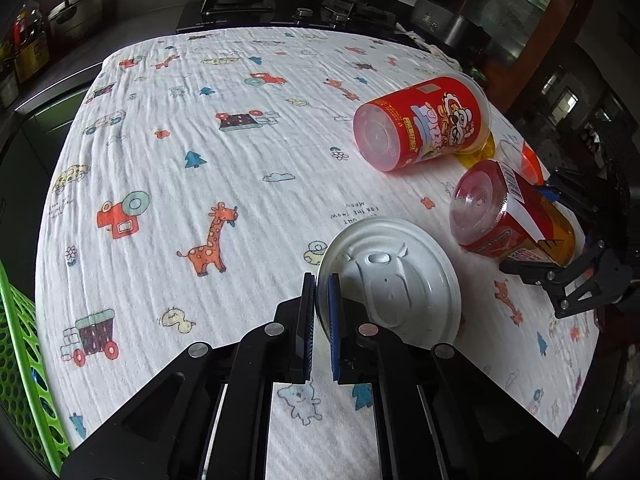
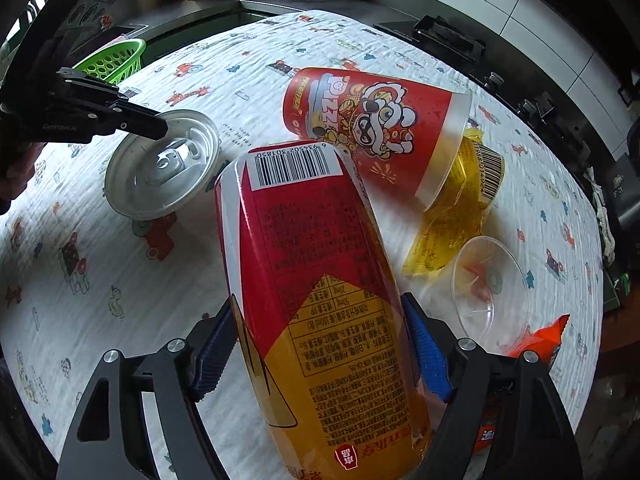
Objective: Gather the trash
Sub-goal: 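Carry the lid into the basket and open the left tool while the right tool carries the carton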
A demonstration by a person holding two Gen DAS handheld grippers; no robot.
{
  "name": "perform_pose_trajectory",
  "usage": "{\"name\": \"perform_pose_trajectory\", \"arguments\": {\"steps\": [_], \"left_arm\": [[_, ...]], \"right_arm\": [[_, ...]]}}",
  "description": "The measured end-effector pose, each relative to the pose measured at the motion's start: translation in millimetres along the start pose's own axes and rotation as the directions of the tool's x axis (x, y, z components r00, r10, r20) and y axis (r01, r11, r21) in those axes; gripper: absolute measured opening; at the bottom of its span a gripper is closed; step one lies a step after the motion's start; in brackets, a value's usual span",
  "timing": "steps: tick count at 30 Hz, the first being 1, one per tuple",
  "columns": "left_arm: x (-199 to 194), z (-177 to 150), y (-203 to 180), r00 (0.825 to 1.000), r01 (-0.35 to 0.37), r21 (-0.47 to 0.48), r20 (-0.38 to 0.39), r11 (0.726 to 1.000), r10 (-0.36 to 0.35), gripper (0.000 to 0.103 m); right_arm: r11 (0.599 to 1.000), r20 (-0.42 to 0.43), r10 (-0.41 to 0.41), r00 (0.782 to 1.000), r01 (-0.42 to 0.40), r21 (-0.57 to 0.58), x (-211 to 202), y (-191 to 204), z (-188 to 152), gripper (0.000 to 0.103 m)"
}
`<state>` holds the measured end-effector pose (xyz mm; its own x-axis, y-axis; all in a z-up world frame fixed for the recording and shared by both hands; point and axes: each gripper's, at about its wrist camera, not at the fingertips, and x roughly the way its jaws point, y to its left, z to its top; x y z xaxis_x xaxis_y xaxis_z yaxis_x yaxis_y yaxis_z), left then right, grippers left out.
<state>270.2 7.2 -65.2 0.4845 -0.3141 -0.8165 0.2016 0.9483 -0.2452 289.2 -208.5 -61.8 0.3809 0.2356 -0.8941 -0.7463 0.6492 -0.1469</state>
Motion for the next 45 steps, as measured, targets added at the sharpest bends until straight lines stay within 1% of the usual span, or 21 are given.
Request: {"name": "perform_pose_trajectory", "arguments": {"steps": [7, 12, 17, 22, 26, 28, 31, 34, 38, 41, 43, 45], "left_arm": [[-29, -10, 20, 0.999, -0.030, -0.034, 0.034, 0.999, 0.031, 0.005], [-56, -19, 43, 0.996, -0.045, -0.076, 0.070, 0.996, 0.050, 0.004], [-89, -31, 67, 0.990, -0.065, -0.120, 0.117, 0.991, 0.080, 0.004], [-133, -45, 101, 0.976, -0.097, -0.182, 0.176, 0.979, 0.129, 0.004], [-169, -60, 137, 0.957, -0.134, -0.247, 0.218, 0.960, 0.190, 0.004], [-183, -69, 155, 0.946, -0.166, -0.279, 0.226, 0.946, 0.233, 0.004], [-198, -83, 184, 0.929, -0.221, -0.321, 0.218, 0.921, 0.299, 0.004], [-202, -98, 213, 0.917, -0.273, -0.359, 0.183, 0.892, 0.355, 0.004], [-189, -118, 250, 0.922, -0.294, -0.415, 0.114, 0.861, 0.370, 0.004], [-176, -133, 270, 0.926, -0.307, -0.449, 0.061, 0.839, 0.371, 0.005], [-171, -142, 279, 0.931, -0.303, -0.469, 0.043, 0.830, 0.364, 0.006], [-169, -149, 288, 0.930, -0.308, -0.483, 0.029, 0.820, 0.367, 0.008]], "right_arm": [[1.000, 0.015, 0.020, 1.000, -0.020, 0.005, -13, 16, 9, 0.072], [0.999, 0.033, 0.034, 0.999, -0.033, -0.022, -24, 40, 25, 0.070], [0.997, 0.054, 0.054, 0.997, -0.051, -0.061, -31, 70, 46, 0.070], [0.991, 0.082, 0.074, 0.994, -0.065, -0.114, -39, 105, 74, 0.070], [0.985, 0.105, 0.107, 0.989, -0.091, -0.144, -42, 132, 101, 0.070], [0.981, 0.118, 0.128, 0.985, -0.109, -0.160, -43, 148, 115, 0.070], [0.974, 0.137, 0.161, 0.977, -0.134, -0.184, -44, 172, 139, 0.070], [0.965, 0.155, 0.191, 0.969, -0.157, -0.208, -44, 197, 164, 0.070], [0.952, 0.181, 0.245, 0.953, -0.201, -0.232, -43, 228, 196, 0.070], [0.944, 0.196, 0.279, 0.940, -0.230, -0.238, -40, 249, 220, 0.070], [0.939, 0.202, 0.297, 0.933, -0.247, -0.238, -37, 261, 235, 0.070], [0.935, 0.209, 0.317, 0.925, -0.267, -0.235, -34, 273, 248, 0.070]]}}
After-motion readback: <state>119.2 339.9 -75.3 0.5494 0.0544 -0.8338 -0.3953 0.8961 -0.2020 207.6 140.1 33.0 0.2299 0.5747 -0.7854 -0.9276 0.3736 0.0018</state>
